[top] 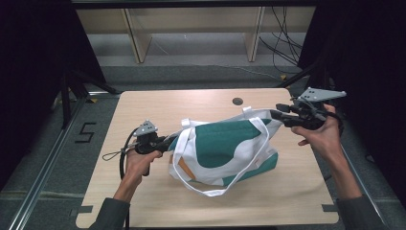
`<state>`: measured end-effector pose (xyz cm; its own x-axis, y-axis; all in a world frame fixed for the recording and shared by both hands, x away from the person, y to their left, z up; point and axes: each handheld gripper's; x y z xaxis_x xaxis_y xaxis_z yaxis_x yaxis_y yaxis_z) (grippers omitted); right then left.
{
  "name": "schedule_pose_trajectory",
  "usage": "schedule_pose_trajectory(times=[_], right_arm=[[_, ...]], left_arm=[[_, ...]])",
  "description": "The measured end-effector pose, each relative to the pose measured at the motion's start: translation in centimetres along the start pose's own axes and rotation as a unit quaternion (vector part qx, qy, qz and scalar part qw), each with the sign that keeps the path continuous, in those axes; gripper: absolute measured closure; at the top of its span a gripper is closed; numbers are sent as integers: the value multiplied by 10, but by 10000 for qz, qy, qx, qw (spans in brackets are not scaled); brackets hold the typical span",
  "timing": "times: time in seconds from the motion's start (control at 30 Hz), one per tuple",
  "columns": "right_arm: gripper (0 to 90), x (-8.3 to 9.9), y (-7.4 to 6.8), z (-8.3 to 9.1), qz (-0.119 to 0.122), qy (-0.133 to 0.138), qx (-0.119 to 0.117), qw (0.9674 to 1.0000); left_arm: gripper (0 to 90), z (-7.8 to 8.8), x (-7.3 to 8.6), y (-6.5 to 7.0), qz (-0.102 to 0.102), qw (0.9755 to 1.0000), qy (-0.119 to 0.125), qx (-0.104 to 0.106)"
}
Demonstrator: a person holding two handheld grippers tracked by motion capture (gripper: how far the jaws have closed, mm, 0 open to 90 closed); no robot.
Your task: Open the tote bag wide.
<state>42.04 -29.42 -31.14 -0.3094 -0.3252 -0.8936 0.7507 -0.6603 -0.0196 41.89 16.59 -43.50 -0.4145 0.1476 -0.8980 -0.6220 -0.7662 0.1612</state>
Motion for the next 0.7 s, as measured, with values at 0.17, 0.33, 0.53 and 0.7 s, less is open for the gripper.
schedule_pose_trajectory(times=[0.17, 0.33, 0.53, 0.7], right_arm=[[591, -25, -25, 25, 201, 460, -421, 9978], [520, -30, -38, 9, 193, 96, -499, 9985], [785, -17, -40, -16, 389, -302, -642, 9967], [881, -9, -45, -22, 707, -349, -425, 9960]], left_arm=[[842, -6, -2, 2, -13, 9999, -95, -136], [841, -5, -4, 0, -44, 9999, -33, -111], [753, -6, -6, -4, 90, 9999, 12, -91], [469, 13, -10, -16, 607, 9966, 304, -466]])
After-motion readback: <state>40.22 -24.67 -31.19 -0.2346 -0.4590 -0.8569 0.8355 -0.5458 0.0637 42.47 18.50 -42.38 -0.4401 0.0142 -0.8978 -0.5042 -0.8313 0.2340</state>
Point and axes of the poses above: each handheld gripper's, and its own axes: z roughly backward along the jaws, x roughly out of its underside, y roughly to its right, and after that the axes turned 6 degrees about -x, right-handed
